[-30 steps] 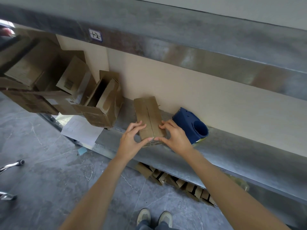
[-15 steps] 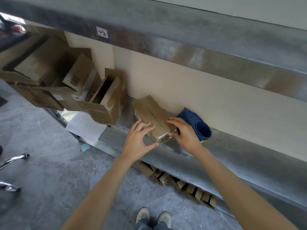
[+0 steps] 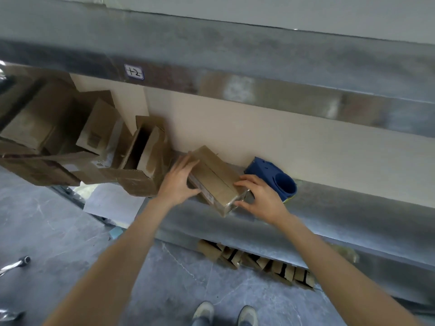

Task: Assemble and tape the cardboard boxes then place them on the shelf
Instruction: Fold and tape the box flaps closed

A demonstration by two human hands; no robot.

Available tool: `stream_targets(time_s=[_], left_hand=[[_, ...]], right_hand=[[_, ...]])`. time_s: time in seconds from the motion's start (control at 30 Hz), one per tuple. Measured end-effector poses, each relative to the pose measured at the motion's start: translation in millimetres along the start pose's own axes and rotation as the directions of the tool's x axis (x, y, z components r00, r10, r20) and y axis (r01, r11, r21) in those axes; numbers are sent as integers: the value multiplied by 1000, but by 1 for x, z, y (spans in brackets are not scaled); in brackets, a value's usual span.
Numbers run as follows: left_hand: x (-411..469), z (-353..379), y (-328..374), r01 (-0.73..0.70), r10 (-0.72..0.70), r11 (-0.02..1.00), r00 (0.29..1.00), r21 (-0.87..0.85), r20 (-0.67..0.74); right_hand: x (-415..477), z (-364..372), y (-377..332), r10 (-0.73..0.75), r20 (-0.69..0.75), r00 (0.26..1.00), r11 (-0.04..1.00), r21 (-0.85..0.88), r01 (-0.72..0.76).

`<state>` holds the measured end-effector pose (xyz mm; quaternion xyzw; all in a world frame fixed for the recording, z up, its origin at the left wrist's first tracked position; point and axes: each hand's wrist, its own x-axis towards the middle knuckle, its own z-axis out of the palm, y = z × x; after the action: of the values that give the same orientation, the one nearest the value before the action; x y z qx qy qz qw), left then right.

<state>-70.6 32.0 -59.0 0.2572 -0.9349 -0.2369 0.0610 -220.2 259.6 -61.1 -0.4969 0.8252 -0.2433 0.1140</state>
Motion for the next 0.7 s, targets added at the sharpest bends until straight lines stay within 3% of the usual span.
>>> stream_targets(time_s=[0.17,0.3,0.57,0.7], left_hand=[[24,-5,-17,-53,49,998,992,29,112],[17,-4,-25,-90,92,995,994,-47,57],[-14,1,-18,-74,84,992,991,98,-103],[-27,7,-15,-48,68,992,981,118,-179]], right_hand=[[-3,0,-11,67,-24,997,998,-5,-67],[-6,3,-21,121,-90,989,993,9,-121],[-3,15,-37,263,-218,940,965,51,-258],[0,24,-42,380,-186,906,925,108,-365]])
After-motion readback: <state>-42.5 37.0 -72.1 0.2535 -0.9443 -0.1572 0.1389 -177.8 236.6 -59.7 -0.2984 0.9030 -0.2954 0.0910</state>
